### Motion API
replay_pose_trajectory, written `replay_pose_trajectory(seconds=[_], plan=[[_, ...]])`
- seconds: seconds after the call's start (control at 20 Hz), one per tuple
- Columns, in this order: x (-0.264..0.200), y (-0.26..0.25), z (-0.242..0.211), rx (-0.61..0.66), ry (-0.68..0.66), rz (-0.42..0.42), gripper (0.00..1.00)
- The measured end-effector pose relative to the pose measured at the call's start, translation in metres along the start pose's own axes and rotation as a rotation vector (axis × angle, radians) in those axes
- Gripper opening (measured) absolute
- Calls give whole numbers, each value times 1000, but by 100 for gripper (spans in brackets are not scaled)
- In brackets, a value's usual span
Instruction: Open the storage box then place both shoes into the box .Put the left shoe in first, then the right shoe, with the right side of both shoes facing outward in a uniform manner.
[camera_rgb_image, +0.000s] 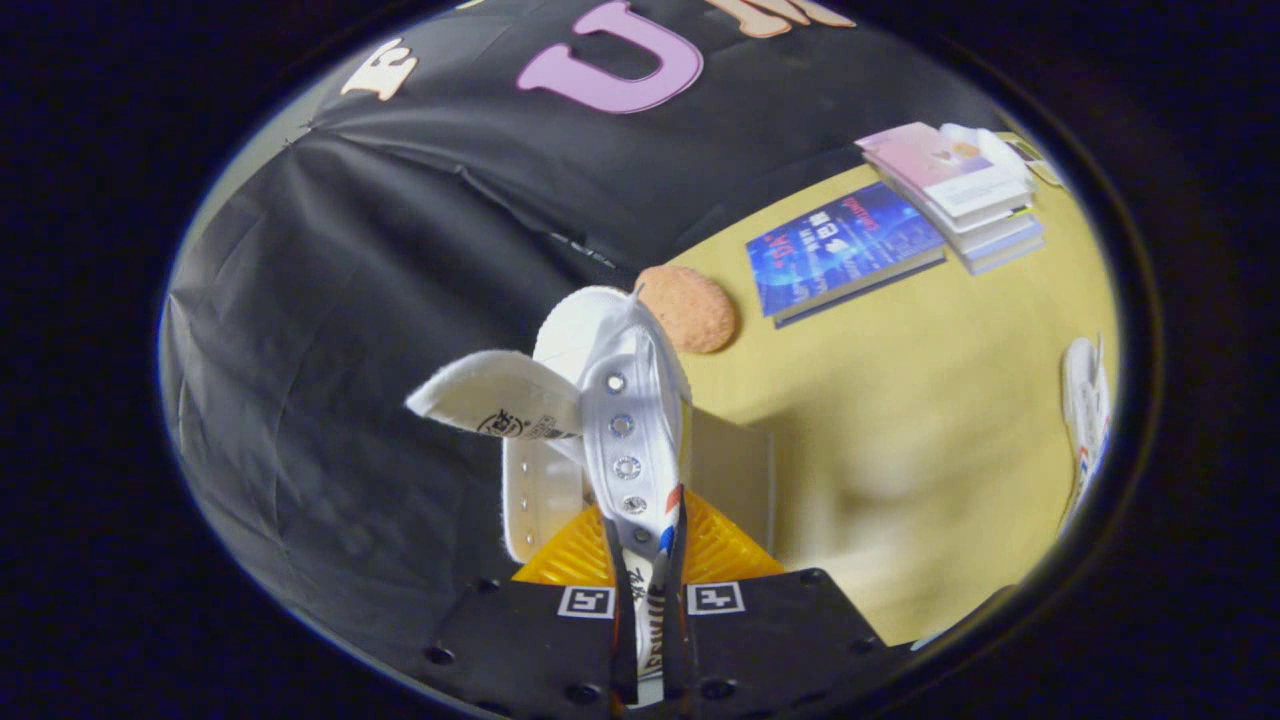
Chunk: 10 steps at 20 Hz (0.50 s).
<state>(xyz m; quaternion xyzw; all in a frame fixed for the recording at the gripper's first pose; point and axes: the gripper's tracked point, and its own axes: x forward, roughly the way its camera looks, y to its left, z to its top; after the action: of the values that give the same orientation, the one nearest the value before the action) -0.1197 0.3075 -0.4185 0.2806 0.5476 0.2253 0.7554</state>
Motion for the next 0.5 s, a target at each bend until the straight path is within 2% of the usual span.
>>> replay_pose_trajectory(seconds=[0.25, 0.5], plan=[[46, 43, -36, -10, 90, 20, 12], [83, 52, -77, 40, 190, -62, 12]])
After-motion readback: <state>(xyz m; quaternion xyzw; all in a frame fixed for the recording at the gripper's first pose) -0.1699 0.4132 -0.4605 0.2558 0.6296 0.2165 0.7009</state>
